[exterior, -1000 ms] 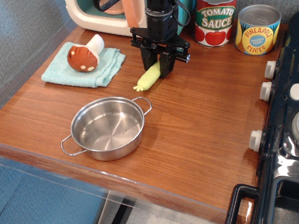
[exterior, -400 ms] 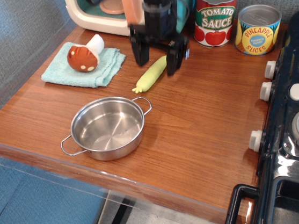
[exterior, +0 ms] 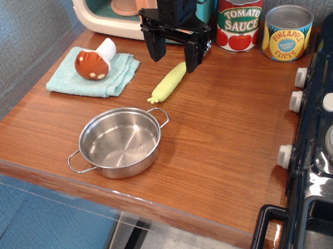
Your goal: Pick up spoon and move it next to the blue towel.
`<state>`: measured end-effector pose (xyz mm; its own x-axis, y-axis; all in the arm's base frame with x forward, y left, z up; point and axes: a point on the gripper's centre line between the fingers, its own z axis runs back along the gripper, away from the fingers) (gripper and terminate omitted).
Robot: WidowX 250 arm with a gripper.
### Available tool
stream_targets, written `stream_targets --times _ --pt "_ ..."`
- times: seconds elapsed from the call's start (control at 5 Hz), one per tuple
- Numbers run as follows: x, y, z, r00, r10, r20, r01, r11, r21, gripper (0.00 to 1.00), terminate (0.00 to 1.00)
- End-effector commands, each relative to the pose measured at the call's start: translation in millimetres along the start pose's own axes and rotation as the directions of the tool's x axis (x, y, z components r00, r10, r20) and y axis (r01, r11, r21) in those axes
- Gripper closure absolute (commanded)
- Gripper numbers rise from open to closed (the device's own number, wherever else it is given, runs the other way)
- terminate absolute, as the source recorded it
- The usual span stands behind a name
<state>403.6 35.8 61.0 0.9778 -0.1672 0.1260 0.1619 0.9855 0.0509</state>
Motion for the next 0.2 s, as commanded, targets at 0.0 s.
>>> stream_targets --times 0.0 --pt "-0.2 7.9 32.8 0.997 0.01 0.075 -0.012 1.0 0.017 0.0 1.0"
